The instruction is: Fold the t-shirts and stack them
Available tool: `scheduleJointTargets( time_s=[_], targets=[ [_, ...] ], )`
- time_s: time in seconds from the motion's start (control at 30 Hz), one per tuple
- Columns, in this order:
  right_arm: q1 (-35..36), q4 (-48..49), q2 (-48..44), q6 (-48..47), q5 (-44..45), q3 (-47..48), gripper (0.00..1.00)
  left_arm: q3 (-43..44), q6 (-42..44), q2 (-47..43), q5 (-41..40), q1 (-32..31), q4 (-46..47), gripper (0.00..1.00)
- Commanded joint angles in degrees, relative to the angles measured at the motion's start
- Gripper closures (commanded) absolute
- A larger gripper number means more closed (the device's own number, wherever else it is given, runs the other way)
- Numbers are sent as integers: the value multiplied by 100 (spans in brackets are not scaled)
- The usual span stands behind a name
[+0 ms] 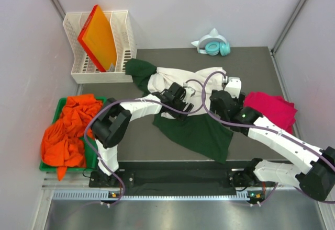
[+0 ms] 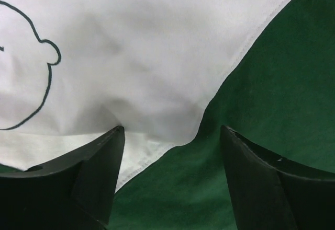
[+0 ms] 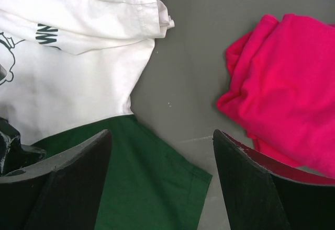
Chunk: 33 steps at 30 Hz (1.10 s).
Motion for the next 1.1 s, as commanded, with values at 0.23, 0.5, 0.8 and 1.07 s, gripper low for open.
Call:
scheduleJointTargets(
  time_s=[0.23, 0.5, 0.8, 1.07],
  targets=[
    [73, 300, 113, 42, 128, -40, 25, -277, 176, -71, -84, -37, -133, 63],
    [72, 432, 201, 16, 66, 4, 27, -444, 351, -307, -233, -37, -291, 100],
    [72, 458, 17, -98, 154, 13, 28, 222, 545, -2317, -559, 884, -1196, 100],
    [72, 870, 61, -160, 14, -189, 29, 1252, 1343, -3453, -567, 2476, -2295, 100]
  ],
)
